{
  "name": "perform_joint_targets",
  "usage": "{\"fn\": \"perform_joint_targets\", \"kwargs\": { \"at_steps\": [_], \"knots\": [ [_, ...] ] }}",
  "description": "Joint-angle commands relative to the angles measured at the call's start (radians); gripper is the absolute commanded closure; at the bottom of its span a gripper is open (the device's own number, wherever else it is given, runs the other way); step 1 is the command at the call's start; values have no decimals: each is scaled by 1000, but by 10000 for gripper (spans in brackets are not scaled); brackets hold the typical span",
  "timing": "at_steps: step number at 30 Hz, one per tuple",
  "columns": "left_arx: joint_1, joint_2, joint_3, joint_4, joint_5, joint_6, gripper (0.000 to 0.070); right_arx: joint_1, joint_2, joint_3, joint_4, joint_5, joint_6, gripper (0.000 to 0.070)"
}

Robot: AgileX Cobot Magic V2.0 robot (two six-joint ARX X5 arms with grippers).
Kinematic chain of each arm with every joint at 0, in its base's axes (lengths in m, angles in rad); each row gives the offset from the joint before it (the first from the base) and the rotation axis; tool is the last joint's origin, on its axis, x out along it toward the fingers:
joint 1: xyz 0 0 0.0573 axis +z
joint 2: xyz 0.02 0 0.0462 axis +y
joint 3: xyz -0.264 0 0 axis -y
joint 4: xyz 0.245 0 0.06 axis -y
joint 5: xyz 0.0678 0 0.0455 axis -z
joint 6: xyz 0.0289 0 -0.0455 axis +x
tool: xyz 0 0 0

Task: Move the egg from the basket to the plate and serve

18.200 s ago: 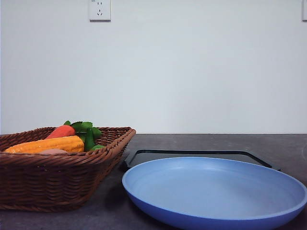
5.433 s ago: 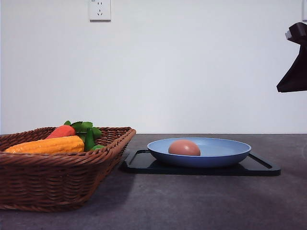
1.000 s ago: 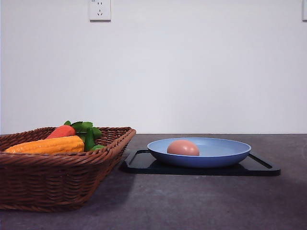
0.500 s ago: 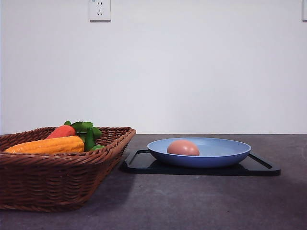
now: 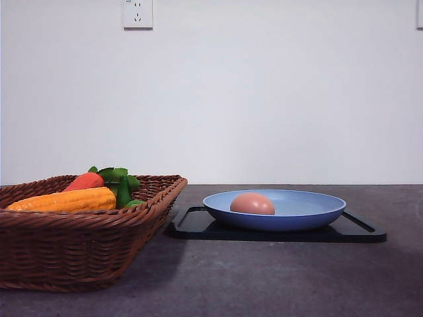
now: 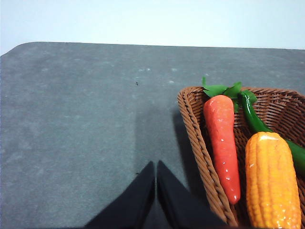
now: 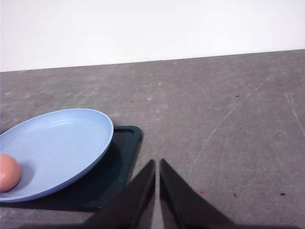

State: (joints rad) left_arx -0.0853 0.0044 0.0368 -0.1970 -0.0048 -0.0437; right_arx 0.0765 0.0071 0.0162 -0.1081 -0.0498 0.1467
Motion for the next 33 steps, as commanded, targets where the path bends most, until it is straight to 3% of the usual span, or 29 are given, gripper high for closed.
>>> {"fn": "perform_joint_targets", "kwargs": {
  "at_steps": [1,33],
  "knots": [
    [0,-1,-21,-13,2,-2,700,2,-3,-3,11,2,10,700],
    [0,-1,-21,-13,2,-2,700,2,-3,-3,11,2,10,700]
  ]
}}
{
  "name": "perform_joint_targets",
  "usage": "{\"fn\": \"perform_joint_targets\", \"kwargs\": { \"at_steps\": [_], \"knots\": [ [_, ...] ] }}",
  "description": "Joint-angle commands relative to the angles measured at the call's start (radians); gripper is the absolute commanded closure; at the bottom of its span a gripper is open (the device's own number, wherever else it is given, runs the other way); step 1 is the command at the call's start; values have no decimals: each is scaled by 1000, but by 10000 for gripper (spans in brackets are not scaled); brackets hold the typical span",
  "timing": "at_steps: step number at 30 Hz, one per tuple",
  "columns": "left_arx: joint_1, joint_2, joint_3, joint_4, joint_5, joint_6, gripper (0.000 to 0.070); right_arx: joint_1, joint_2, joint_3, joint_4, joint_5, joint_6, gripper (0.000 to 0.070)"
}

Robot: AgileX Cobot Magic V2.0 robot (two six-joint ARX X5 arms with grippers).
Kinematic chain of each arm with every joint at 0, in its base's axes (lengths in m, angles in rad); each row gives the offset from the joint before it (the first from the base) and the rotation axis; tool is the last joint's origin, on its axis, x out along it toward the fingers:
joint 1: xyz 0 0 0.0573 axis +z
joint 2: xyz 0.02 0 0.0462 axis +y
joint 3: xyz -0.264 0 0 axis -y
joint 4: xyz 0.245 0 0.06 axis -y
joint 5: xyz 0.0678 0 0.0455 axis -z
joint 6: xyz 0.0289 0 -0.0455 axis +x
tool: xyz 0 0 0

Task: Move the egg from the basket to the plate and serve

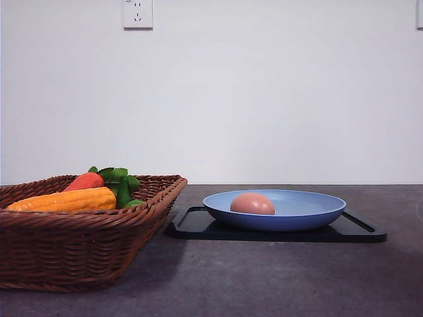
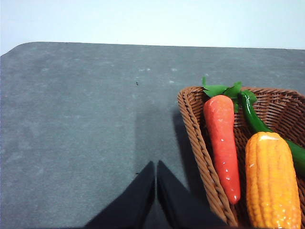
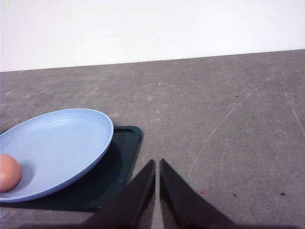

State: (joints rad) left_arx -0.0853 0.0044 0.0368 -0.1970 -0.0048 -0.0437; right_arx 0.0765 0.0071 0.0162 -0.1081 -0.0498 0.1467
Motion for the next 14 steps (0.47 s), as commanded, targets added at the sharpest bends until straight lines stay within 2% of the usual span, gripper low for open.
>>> {"fn": "perform_joint_targets", "kwargs": {
  "at_steps": [1,14],
  "knots": [
    [0,-1,-21,-13,2,-2,700,2,-3,-3,11,2,10,700],
    [0,-1,-21,-13,2,-2,700,2,-3,-3,11,2,10,700]
  ]
}}
